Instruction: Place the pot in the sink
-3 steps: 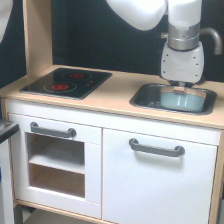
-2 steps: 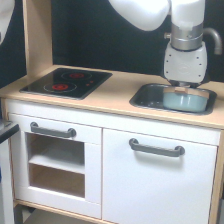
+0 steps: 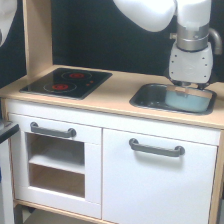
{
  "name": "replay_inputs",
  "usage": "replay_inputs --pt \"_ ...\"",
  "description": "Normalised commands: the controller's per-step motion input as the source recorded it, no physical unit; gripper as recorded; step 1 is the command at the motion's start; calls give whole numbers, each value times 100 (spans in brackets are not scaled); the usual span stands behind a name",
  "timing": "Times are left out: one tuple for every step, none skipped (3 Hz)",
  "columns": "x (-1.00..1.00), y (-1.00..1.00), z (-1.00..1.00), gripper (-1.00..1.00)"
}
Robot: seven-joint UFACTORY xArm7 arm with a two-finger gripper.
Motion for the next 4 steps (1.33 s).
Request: replay_inputs --pt "50 8 55 93" --pt "55 7 58 94" --pt "55 7 54 93" --pt "49 8 64 93"
